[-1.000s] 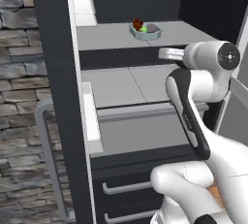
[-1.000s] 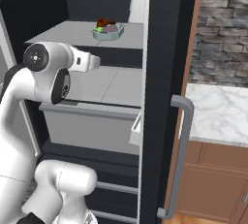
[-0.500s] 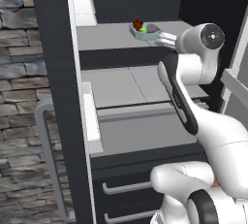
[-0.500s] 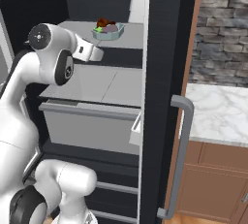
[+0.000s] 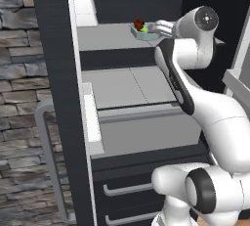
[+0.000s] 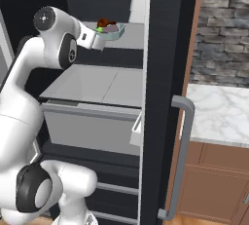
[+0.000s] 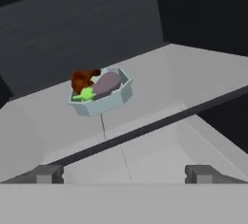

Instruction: Place the tupperware containing the chicken drumstick and eggplant meal in the microwave. Close the microwave door and press the start button to reheat the meal.

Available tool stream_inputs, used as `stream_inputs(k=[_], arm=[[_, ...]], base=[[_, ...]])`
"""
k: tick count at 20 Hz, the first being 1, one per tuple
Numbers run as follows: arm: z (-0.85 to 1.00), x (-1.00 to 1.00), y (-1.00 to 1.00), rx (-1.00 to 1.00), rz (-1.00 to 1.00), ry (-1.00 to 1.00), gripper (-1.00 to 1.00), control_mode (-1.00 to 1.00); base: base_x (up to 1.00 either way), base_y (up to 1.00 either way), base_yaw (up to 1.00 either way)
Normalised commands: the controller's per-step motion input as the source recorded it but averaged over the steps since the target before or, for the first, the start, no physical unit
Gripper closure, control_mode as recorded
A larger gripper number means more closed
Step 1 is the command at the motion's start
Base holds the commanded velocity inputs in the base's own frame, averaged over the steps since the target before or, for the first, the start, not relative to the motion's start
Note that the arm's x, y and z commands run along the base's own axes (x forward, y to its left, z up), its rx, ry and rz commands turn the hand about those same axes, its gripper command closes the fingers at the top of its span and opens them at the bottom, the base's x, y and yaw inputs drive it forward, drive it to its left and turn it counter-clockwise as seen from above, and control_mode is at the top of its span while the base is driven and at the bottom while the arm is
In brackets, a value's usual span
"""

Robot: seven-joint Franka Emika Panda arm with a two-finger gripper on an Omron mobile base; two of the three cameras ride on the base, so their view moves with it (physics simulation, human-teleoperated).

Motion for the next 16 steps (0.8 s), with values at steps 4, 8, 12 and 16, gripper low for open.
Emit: stream_inputs(k=[4, 8, 12, 16], arm=[[0.0, 0.36, -0.03, 0.03, 0.0, 0.03, -1.0, -1.0], [-0.03, 0.29, -0.26, 0.12, 0.0, 0.0, -1.0, -1.0], [-0.16, 0.37, -0.26, 0.13, 0.0, 0.0, -1.0, -1.0], [-0.27, 0.39, 0.0, 0.08, 0.0, 0.01, -1.0, -1.0]], base=[[0.0, 0.0, 0.0], [0.0, 0.0, 0.0], [0.0, 0.0, 0.0], [0.0, 0.0, 0.0]])
